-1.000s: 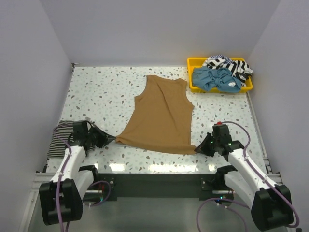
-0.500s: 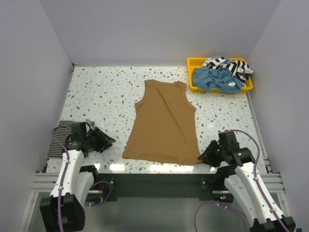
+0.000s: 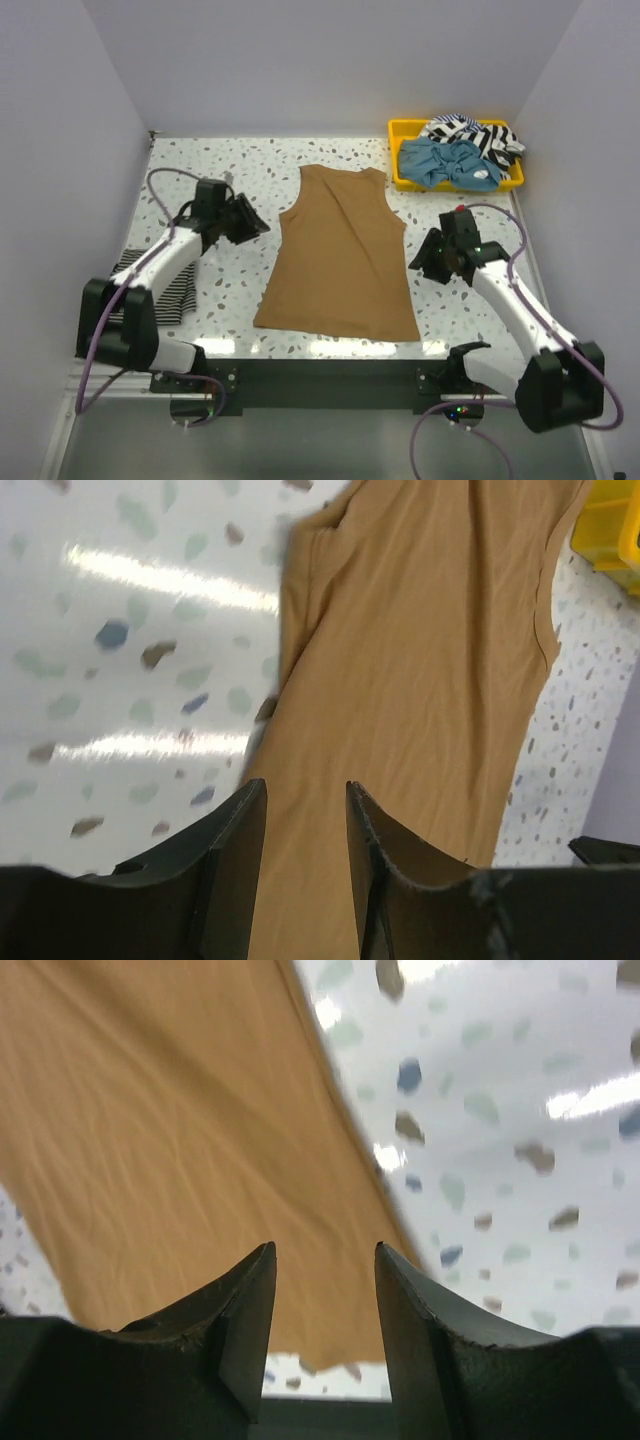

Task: Fold and stack the tank tops
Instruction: Flatten the tank top out

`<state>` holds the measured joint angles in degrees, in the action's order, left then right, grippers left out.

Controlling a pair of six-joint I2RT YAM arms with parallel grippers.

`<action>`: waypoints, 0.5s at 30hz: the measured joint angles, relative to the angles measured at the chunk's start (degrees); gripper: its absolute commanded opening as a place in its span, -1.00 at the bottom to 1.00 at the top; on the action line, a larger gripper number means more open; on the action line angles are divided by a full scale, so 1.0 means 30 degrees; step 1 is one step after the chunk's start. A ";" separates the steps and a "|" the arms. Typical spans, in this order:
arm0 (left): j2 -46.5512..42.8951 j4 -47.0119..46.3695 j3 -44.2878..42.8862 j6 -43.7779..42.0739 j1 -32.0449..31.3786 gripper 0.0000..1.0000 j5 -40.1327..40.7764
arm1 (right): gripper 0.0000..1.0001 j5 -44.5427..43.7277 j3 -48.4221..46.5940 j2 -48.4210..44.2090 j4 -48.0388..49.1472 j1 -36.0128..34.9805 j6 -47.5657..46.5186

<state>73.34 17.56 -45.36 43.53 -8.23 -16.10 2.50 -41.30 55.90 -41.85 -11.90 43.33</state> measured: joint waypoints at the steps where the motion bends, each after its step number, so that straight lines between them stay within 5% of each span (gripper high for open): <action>1: 0.1647 -0.0226 -0.1290 -0.0146 -0.0750 -0.15 0.0510 | -0.07 -0.0466 -0.0488 0.1596 0.0940 -0.0022 -0.0415; 8: 1.1373 -0.0459 -1.0542 -0.2579 -0.2594 -0.17 0.3213 | -0.21 -0.2820 -0.5654 0.9143 0.4116 -0.0022 -0.2397; 15: 1.4855 0.0816 -1.2662 -0.5013 -0.2616 -0.16 0.4590 | -0.23 -0.4554 -0.8801 1.2692 0.4860 -0.0022 -0.3869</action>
<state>117.91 20.01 -83.35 28.49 -16.08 -2.33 -11.16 -67.70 93.97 -27.27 -11.97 31.73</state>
